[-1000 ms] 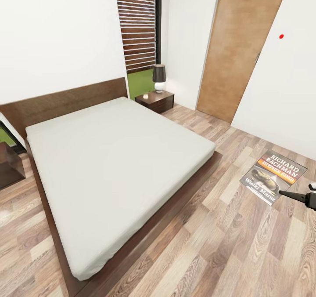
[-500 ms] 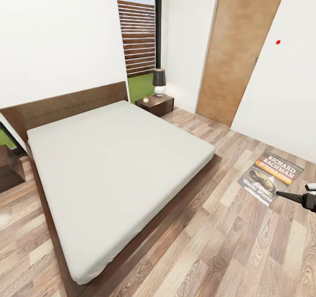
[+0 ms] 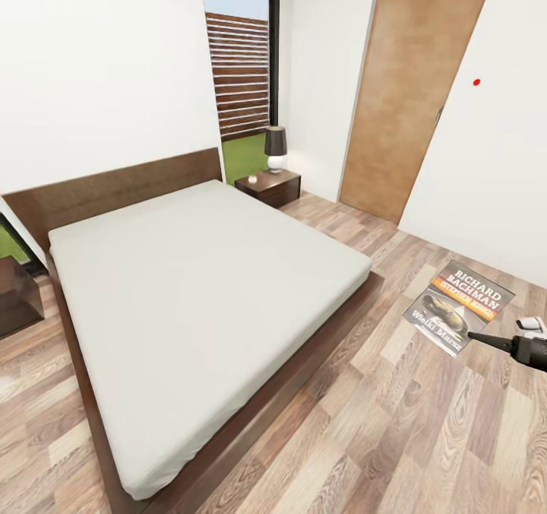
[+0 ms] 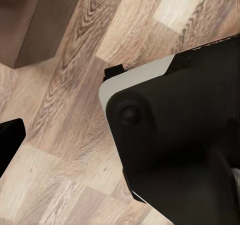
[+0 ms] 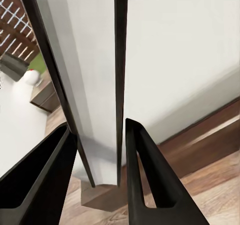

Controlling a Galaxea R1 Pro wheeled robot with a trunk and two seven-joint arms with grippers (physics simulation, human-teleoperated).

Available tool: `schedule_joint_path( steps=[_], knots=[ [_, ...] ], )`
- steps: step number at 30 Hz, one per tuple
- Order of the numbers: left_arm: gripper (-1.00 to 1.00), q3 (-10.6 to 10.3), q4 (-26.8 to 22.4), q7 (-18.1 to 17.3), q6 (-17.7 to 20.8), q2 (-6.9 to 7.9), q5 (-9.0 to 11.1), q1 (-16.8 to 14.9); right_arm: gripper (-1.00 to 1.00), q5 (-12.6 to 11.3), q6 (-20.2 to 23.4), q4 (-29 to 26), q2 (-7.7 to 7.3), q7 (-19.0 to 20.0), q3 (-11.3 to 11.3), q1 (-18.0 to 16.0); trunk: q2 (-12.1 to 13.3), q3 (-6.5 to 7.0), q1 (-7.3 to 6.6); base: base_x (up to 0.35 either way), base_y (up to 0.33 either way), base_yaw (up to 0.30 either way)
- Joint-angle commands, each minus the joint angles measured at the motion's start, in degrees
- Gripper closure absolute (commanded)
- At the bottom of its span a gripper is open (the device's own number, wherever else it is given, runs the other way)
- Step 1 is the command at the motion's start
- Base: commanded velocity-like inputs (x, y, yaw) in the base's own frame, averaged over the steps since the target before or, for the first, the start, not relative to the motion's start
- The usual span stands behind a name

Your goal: In the bedroom, move the book from the bed onto either nightstand, and place the two sandals side by side next to the bed.

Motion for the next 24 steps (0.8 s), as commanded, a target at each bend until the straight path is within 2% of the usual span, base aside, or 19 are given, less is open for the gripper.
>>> schedule_joint_path(
  steps=[1, 10, 24],
  knots=[
    [-1.0, -0.21, -0.02, -0.14, -0.17, -0.33, -0.2, -0.03, 1.0, -0.05, 0.18, 0.0, 0.31, 0.13, -0.04, -0.05, -0.1, -0.01, 0.03, 0.0, 0.0, 0.0],
    [-1.0, 0.01, -0.01, -0.2, -0.57, -1.17, -0.07, -0.03, 1.0, -0.11, -0.43, 0.02, 0.75, 0.27, -0.09, -0.05, -0.1, 0.83, 0.03, 0.0, 0.0, 0.0],
    [-1.0, -0.04, 0.06, -0.08, -3.0, -1.31, -0.16, -0.03, 1.0, -0.23, -0.58, 0.08, 0.58, 0.5, -0.18, 0.0, -0.1, 2.12, 0.03, 0.0, 0.0, 0.0]
  ],
)
